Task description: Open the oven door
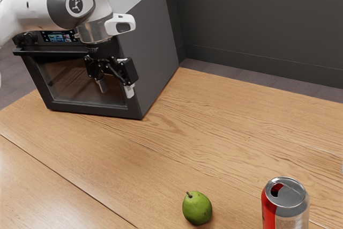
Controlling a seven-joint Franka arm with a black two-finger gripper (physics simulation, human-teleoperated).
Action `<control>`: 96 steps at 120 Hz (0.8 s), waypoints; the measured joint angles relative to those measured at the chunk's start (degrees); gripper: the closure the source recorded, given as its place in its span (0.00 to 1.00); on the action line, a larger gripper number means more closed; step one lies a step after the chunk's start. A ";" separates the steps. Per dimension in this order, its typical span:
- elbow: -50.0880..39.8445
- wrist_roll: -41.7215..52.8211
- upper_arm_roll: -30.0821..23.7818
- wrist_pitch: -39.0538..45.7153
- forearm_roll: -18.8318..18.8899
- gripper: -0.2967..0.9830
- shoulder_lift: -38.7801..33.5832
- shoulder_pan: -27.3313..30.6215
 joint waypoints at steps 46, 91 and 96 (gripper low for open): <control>1.66 1.55 -0.20 -0.01 0.16 0.23 -10.30 -0.68; -36.01 36.25 12.38 23.45 21.34 0.23 -34.78 -1.93; -37.47 39.67 14.41 27.43 22.64 0.23 -35.27 -2.13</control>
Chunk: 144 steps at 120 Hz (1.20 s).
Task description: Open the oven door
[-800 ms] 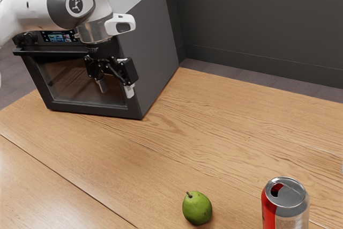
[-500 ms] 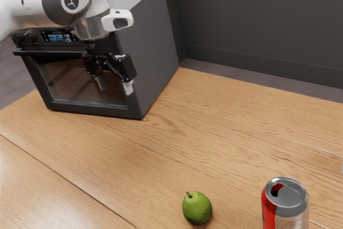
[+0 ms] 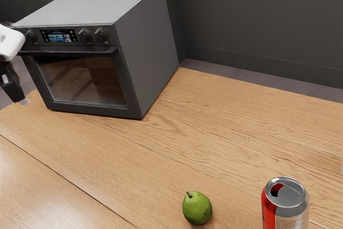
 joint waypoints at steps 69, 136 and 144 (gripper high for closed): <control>10.42 41.00 45.82 18.83 -21.02 0.23 3.25 -43.14; 9.34 62.23 57.63 26.99 -2.59 0.23 3.15 -59.14; 10.52 63.48 61.56 27.70 -1.96 0.23 3.15 -63.25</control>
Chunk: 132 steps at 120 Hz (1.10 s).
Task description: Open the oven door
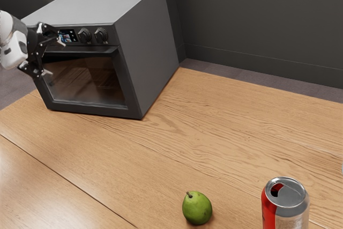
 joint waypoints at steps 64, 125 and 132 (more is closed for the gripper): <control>2.42 -0.01 11.27 1.76 10.29 0.23 -0.36 -11.69; 2.51 -18.92 14.90 6.74 18.25 0.23 -0.72 -11.42; 2.51 -20.96 14.90 7.16 18.41 0.23 -0.95 -11.34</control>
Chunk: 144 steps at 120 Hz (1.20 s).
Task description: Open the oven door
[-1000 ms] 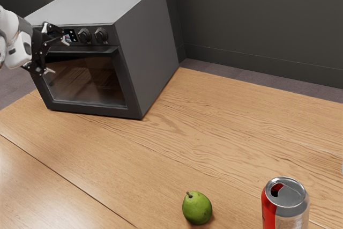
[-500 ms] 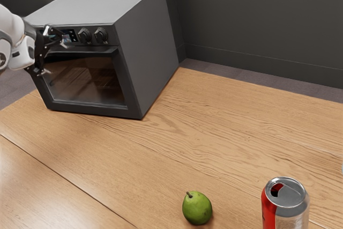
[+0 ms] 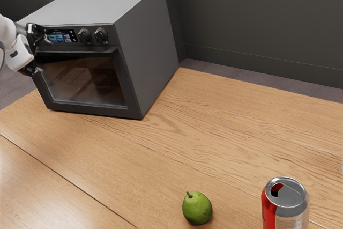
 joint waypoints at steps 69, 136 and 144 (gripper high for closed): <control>-1.98 -9.42 -0.78 2.50 0.03 0.23 -2.35 -2.06; -3.66 -13.01 -3.98 1.26 0.20 0.23 -1.88 0.49; -3.67 -13.26 -4.18 0.72 0.20 0.23 -1.88 0.49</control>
